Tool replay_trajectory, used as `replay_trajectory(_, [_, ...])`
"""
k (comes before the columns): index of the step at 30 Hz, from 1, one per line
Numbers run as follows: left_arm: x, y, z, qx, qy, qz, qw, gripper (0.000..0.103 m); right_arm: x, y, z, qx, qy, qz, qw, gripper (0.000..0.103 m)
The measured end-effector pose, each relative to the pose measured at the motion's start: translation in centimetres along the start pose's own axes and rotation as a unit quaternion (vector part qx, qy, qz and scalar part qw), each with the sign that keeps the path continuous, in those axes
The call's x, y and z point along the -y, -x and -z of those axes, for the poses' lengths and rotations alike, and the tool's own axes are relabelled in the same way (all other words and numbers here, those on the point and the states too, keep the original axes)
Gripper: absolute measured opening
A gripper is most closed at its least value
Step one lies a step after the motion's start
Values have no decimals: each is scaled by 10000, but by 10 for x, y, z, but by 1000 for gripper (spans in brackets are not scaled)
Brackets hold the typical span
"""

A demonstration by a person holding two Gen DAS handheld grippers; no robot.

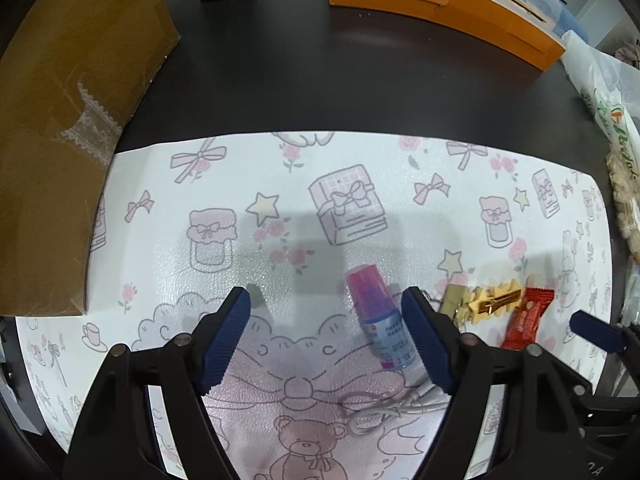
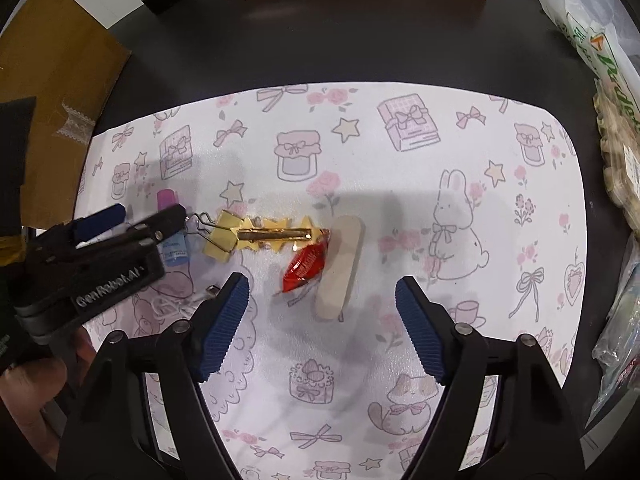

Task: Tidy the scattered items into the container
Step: 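Grasp the pink-capped spray bottle with the left tool while the right tool grasps the red candy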

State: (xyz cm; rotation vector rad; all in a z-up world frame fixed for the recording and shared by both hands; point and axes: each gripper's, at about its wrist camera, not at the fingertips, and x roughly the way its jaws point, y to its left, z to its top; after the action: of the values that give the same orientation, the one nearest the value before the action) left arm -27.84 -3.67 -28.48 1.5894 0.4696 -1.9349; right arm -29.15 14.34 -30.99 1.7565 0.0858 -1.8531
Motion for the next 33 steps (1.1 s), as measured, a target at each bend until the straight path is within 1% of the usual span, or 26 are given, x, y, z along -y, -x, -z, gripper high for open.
replay_trajectory(2, [2, -1, 1, 1, -79, -51, 10000, 72, -3, 0, -2, 9, 31, -15, 10000, 75])
replay_trajectory(4, [4, 0, 2, 32, -142, -122, 9998, 65, -5, -3, -2, -43, 92, 26, 9999, 61])
replay_trajectory(7, [7, 1, 4, 46, -231, -172, 9996, 53, -7, -8, 0, -120, 137, 81, 9998, 47])
replay_trajectory(8, [8, 1, 5, 42, -287, -173, 9994, 51, -8, -9, 0, -135, 155, 101, 9997, 45])
replay_trajectory(9, [9, 2, 6, 42, -334, -163, 9993, 46, -9, -10, 0, -134, 182, 119, 9997, 39])
replay_trajectory(10, [10, 3, 7, 43, -362, -161, 9992, 40, -10, -10, -1, -122, 190, 133, 9997, 29])
replay_trajectory(11, [11, 3, 8, 43, -382, -169, 9991, 36, -11, -9, -1, -103, 183, 137, 9997, 24])
replay_trajectory(12, [12, 4, 9, 46, -398, -180, 9990, 29, -11, -8, -2, -82, 175, 140, 9997, 16])
replay_trajectory(13, [12, 4, 10, 40, -409, -182, 9990, 23, -12, -8, -2, -79, 174, 131, 9997, 13])
replay_trajectory(14, [12, 4, 11, 31, -419, -179, 9990, 20, -13, -8, -2, -77, 176, 124, 9997, 12])
replay_trajectory(19, [9, 5, 16, -24, -400, -110, 9991, 19, -15, -9, -3, -102, 173, 117, 9997, 6])
replay_trajectory(26, [4, 7, 21, -21, -360, -52, 9993, 19, -19, 1, -6, 18, 158, 71, 9998, 5])
replay_trajectory(28, [4, 6, 19, -16, -374, -51, 9993, 19, -19, 3, -9, 71, 153, 56, 9998, 9])
replay_trajectory(29, [3, 5, 19, -20, -375, -47, 9993, 19, -18, 2, -10, 79, 139, 27, 9999, 18])
replay_trajectory(30, [1, 3, 18, -25, -375, -47, 9993, 19, -18, 1, -10, 44, 111, -17, 9999, 42])
replay_trajectory(31, [0, 0, 17, -30, -375, -46, 9993, 19, -17, -1, -12, 30, 87, -15, 10000, 53])
replay_trajectory(33, [-3, -4, 15, -41, -375, -45, 9993, 19, -16, -3, -12, 6, 118, 78, 9999, 51])
